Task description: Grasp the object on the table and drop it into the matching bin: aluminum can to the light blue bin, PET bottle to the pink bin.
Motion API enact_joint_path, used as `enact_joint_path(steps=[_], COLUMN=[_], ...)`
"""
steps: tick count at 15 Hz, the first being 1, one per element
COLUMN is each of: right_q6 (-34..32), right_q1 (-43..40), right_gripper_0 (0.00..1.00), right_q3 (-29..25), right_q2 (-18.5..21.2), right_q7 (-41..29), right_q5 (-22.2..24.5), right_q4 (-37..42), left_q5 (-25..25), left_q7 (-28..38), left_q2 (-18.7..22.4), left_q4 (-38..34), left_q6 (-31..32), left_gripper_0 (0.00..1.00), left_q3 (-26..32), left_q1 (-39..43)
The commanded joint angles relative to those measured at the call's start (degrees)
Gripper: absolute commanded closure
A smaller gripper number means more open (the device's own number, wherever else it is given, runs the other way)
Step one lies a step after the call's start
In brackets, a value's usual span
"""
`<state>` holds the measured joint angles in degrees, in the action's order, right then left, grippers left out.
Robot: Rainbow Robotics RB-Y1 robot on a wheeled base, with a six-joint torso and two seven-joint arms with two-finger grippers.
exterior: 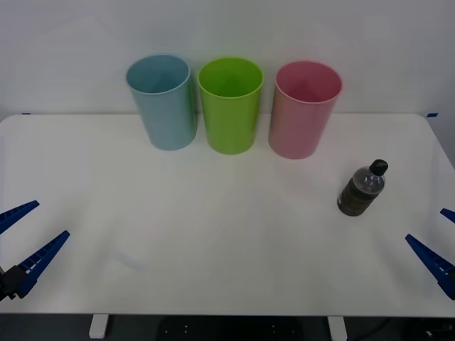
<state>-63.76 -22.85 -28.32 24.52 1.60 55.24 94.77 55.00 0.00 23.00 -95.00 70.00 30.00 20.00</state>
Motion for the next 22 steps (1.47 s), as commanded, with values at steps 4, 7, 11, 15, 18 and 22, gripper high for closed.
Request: enact_joint_path(steps=[4, 7, 11, 15, 18, 22], right_q6=[8.0, 12.7, 17.7, 20.7, 18.9, 20.6], right_q1=[-1.1, -1.3, -1.4, -0.9, 2.9, 5.0], right_gripper_0=[0.00, 0.00, 0.00, 0.00, 0.00, 0.00], right_q3=[3.0, 5.4, 8.8, 10.7, 10.7, 10.6], right_q2=[0.0, 0.0, 0.0, -0.4, -1.8, -4.2], right_q7=[10.8, 12.3, 12.4, 12.7, 13.3, 13.7], right_q5=[0.2, 0.0, -0.9, -0.9, 0.1, 2.9], right_q4=[0.1, 0.0, -0.1, -0.6, -5.6, -6.4], left_q5=[0.0, 0.0, 0.0, 0.0, 0.0, 0.0], left_q7=[0.0, 0.0, 0.0, 0.0, 0.0, 0.0], left_q2=[0.0, 0.0, 0.0, 0.0, 0.0, 0.0], left_q4=[0.0, 0.0, 0.0, 0.0, 0.0, 0.0], left_q6=[0.0, 0.0, 0.0, 0.0, 0.0, 0.0], left_gripper_0=[0.00, 0.00, 0.00, 0.00, 0.00, 0.00], left_q3=[0.0, 0.0, 0.0, 0.0, 0.0, 0.0], left_q1=[0.0, 0.0, 0.0, 0.0, 0.0, 0.0])
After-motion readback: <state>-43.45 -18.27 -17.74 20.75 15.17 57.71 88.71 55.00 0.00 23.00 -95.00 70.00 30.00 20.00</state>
